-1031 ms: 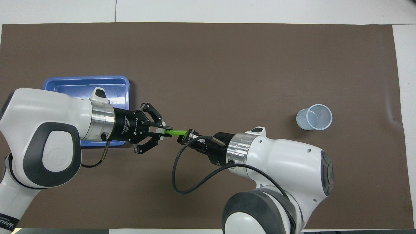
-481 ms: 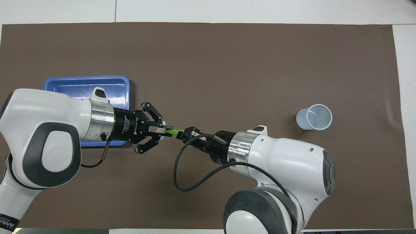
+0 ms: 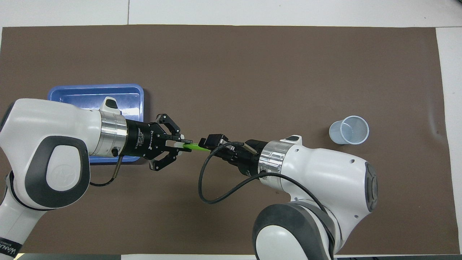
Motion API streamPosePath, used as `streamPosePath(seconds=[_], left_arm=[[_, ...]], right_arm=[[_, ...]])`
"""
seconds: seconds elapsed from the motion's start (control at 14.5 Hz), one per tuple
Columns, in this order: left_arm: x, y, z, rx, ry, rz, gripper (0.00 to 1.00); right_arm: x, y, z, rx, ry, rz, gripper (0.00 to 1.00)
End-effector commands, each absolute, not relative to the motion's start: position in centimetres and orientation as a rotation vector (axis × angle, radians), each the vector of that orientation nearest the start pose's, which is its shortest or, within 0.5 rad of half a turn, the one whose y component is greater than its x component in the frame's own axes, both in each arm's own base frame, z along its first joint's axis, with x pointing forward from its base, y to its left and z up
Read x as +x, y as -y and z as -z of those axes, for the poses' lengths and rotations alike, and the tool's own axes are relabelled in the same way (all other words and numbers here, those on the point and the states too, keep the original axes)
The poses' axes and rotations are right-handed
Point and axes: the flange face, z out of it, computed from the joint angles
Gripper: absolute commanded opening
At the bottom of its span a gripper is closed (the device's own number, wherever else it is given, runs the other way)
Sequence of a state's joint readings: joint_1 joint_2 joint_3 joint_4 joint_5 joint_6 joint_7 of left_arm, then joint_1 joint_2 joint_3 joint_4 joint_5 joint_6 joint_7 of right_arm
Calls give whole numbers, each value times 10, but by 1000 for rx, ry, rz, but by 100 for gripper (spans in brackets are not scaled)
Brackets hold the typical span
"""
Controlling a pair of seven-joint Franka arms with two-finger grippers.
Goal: Transfer and insert pens with both arms
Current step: 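Grasp the green pen with the right gripper and open the left gripper, then carry the green pen into the clear cup with the right gripper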
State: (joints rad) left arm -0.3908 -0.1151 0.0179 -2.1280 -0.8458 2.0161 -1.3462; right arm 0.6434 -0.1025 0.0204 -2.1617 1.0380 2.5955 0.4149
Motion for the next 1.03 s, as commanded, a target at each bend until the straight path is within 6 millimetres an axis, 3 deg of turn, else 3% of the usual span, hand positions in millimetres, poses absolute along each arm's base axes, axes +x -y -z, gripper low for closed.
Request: streamPosePath(seconds=[0.0,0.07,0.34,0.55,0.62,0.69,0.76,0.96], left_arm=[[464,230,-479,-2699,2206,-1075,0],[464,230,-479,-2699,2206,-1075,0],[465,230,-480,-2699,2213,-1076,0],[465,229,-480,-2690,2222,-1079,0],[466,231,-482,-2702,2229,-1067,16],[466,232,-488,-2719,2251,-1039,92],[463,238,-494,-2746,2253,-1015,100],[464,236,-495,-2745,2264,-1009,100]], right_arm=[[448,-333,-495,-2182,-572,44,36],[447,-332,-495,-2182,-569,47,35],[447,-332,-495,-2185,-559,48,0],[448,-331,-494,-2188,-560,46,0],[449,-330,-493,-2188,-563,45,0],[450,-328,-493,-2187,-564,44,0],[450,-328,-493,-2187,-564,44,0],[452,-325,-492,-2221,-535,38,0]])
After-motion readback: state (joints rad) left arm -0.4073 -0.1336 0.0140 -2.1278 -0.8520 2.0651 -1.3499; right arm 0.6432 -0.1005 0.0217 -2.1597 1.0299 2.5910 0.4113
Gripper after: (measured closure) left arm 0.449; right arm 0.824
